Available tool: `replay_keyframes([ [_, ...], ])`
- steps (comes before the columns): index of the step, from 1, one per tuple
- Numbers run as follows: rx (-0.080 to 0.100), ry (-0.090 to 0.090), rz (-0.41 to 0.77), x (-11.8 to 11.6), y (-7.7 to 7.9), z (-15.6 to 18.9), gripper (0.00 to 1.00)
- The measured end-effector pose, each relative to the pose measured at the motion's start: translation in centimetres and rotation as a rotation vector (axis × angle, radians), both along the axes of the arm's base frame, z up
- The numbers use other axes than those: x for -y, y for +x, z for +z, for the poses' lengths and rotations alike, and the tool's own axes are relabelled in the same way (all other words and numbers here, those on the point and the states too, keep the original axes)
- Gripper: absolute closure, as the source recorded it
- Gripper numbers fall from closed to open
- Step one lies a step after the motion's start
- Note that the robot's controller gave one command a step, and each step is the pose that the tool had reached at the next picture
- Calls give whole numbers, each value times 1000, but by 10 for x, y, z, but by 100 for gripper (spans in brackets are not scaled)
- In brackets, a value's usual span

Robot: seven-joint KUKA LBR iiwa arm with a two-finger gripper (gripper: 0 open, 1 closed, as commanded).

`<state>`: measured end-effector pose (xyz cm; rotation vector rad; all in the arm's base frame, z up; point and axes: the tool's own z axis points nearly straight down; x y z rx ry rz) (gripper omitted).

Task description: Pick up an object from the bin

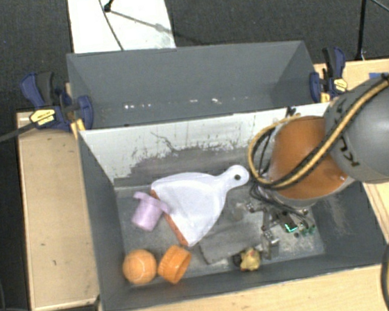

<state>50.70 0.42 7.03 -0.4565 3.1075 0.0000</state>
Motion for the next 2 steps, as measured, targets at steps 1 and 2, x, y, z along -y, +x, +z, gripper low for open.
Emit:
replay_keyframes([
  [1, 0, 0, 1, 0, 0, 0, 0],
  [2, 0, 0, 1, 0, 0, 0, 100],
])
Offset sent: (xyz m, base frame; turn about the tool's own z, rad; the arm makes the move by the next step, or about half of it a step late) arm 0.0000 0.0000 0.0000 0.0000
